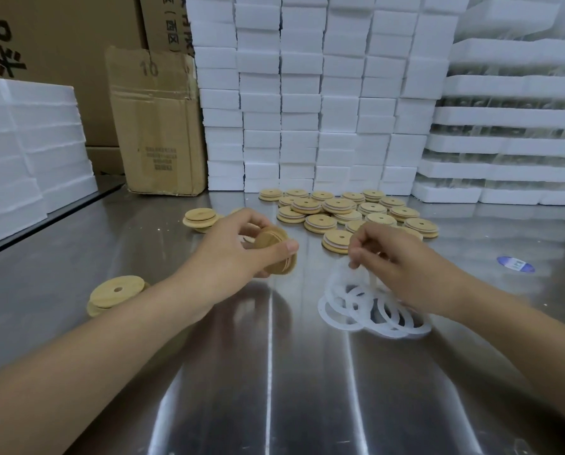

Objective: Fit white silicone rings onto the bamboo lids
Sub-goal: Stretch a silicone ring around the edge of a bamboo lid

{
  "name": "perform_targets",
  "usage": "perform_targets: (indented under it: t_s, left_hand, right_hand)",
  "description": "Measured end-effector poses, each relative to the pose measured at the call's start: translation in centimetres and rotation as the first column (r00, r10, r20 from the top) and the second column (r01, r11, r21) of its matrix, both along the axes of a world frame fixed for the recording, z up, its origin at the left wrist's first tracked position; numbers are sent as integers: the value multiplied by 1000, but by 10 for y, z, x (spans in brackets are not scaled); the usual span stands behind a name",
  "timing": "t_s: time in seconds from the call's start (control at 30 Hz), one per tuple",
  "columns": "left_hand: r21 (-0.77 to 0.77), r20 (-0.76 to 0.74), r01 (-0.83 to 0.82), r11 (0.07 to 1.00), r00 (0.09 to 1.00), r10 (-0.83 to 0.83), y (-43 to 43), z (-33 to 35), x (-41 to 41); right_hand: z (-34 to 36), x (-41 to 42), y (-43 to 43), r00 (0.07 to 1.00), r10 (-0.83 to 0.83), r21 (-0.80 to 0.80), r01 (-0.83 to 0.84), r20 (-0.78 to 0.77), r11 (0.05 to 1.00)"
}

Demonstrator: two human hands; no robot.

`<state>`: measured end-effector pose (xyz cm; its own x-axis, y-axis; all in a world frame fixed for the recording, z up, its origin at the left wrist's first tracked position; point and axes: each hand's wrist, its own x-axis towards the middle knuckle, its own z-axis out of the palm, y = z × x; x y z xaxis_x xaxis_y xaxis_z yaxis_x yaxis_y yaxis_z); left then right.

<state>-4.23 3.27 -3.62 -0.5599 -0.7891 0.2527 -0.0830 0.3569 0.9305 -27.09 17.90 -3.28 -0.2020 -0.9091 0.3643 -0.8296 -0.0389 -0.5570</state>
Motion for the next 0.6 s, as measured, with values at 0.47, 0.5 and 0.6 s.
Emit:
perform_targets:
  t_s: [0.47,0.5,0.6]
  left_hand:
    - [559,-361,417,717,900,-243,13,1,-6]
    - [532,-359,459,712,884,-301,15,2,-6]
    - [377,-225,522,765,853,-471,24,2,-7]
  right_hand:
    - [13,46,8,985,131,-385,-79,111,920]
    - [11,48,8,983,137,-386,-79,125,919]
    - [7,51,7,986,133,-399,-82,101,913]
